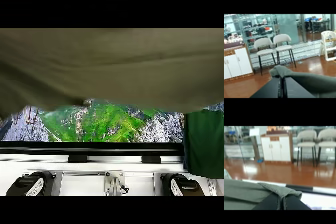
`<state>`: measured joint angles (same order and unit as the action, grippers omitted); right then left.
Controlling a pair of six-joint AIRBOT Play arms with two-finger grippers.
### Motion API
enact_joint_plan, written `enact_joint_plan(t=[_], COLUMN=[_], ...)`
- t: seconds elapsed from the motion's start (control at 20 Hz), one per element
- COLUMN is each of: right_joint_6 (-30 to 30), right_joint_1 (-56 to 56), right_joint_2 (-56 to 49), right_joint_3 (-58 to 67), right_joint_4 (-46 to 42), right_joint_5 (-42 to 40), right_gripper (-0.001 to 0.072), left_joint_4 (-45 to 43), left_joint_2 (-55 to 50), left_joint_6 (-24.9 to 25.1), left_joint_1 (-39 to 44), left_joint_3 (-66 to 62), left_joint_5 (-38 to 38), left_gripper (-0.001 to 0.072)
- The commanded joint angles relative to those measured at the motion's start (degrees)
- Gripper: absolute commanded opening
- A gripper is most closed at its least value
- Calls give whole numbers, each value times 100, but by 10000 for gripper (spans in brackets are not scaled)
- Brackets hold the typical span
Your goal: Fold the shirts.
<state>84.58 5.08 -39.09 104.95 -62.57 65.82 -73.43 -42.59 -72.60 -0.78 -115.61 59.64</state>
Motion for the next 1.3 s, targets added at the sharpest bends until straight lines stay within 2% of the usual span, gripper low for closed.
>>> enact_joint_plan(t=[0.0, 0.15, 0.2, 0.3, 0.5, 0.65, 0.9, 1.0, 1.15, 1.2, 1.25], right_joint_6=[234, 251, 243, 240, 227, 249, 833, 1023, 1165, 1180, 1196], right_joint_1=[-2, -2, -2, -2, -2, -2, -2, -2, -79, -129, -155], right_joint_2=[-411, -1314, -1685, -2413, -4009, -5053, -5799, -5866, -5921, -5910, -5882], right_joint_3=[63, 42, -55, -378, -876, -876, -876, -876, -876, -874, -861], right_joint_4=[-584, -1075, -1123, -1150, -1335, -1353, -1587, -1598, -1329, -1259, -1176], right_joint_5=[1392, 2577, 2837, 2916, 2243, 1499, 417, 155, 291, 372, 481], right_gripper=[75, 75, 75, 75, 75, 75, 76, 76, 77, 77, 127], left_joint_4=[-334, -531, -544, -549, -549, -503, -389, -345, -153, -48, -7], left_joint_2=[-92, -625, -870, -1392, -2730, -3759, -4708, -4929, -5259, -5333, -5372], left_joint_6=[17, 22, 160, 476, 494, 490, 483, 201, -466, -621, -780], left_joint_1=[-2, -2, -2, -4, -4, 7, 11, 17, 50, 44, 35], left_joint_3=[376, 839, 1047, 1486, 1998, 1991, 1989, 1996, 1998, 1998, 1996], left_joint_5=[153, 916, 1200, 1482, 1370, 841, 142, 151, 535, 817, 1132], left_gripper=[28, 28, 28, 28, 29, 28, 28, 29, 35, 76, 143])
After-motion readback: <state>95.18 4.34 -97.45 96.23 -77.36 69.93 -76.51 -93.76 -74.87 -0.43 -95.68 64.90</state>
